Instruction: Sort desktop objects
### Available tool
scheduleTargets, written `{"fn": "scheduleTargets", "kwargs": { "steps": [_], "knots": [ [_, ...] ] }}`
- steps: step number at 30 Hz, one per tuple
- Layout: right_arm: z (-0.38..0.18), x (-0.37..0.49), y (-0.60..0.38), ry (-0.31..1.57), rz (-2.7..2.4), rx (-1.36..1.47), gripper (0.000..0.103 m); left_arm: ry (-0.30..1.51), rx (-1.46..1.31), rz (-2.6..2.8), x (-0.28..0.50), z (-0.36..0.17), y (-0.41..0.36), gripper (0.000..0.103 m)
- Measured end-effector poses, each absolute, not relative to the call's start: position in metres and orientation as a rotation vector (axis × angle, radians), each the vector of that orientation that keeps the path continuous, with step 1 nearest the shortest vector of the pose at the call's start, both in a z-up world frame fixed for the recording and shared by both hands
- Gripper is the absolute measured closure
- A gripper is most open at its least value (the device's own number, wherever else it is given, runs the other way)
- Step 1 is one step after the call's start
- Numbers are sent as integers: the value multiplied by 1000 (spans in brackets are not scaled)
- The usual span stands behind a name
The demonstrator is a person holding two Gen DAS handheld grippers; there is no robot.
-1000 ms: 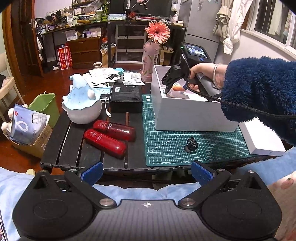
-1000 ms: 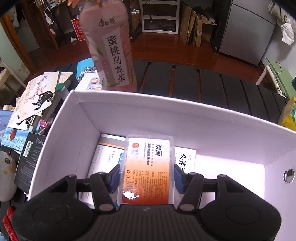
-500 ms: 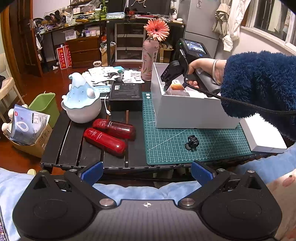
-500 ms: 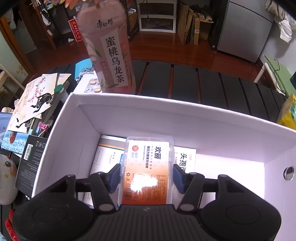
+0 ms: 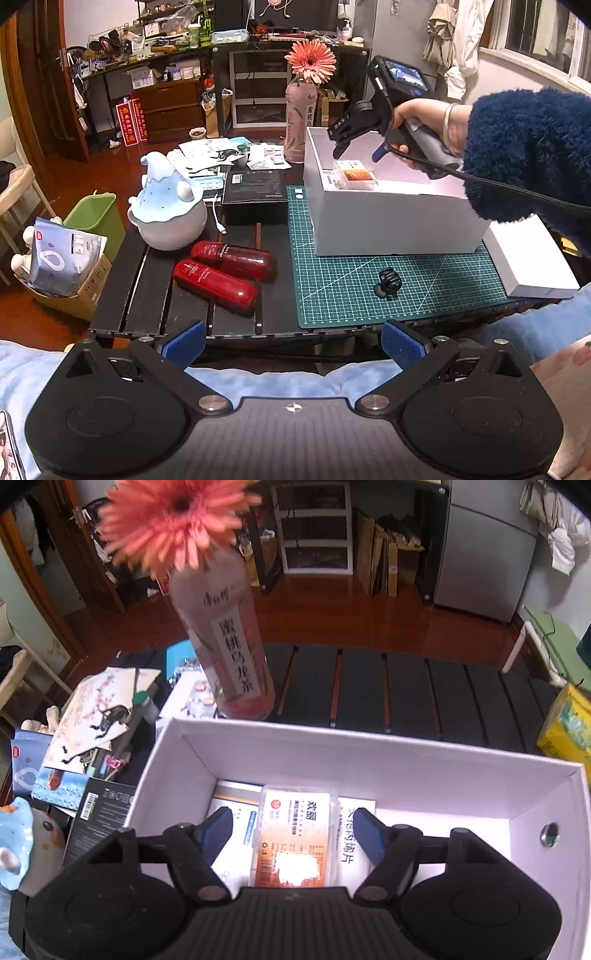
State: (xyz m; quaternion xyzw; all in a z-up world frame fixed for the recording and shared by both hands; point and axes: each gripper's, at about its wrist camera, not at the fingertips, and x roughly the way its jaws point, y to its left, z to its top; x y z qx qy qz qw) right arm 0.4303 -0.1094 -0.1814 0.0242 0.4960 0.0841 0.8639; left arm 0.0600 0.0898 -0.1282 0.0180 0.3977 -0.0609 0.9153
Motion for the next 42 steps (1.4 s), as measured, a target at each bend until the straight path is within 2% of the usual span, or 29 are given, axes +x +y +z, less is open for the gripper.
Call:
{"fn": "scheduleTargets", "kwargs": {
  "steps": [3,4,5,7,9,16,18,23,42],
  "knots": [
    [-173,426,-116,1022,174,45,33,809,41,-116,58,-127,90,0],
    [-172,424,-119,1019,168,46,37,807,42,-113,57,-127,90,0],
    [-170,423,-122,1018,169,49,46,805,45,-110,57,-126,89,0],
    [-169,420,-128,1022,176,61,53,799,56,-98,56,-126,88,0],
    [-170,417,-133,1025,176,60,57,792,65,-90,55,-126,87,0],
    [-183,408,-145,1051,181,81,83,793,79,-81,55,-126,86,0],
    [-186,407,-147,1050,178,92,86,793,83,-77,55,-126,85,0],
    [-191,407,-151,1044,179,138,91,789,99,-64,55,-127,83,0],
    [-204,419,-146,1046,188,245,91,793,81,-80,55,-127,84,0]
  ]
}}
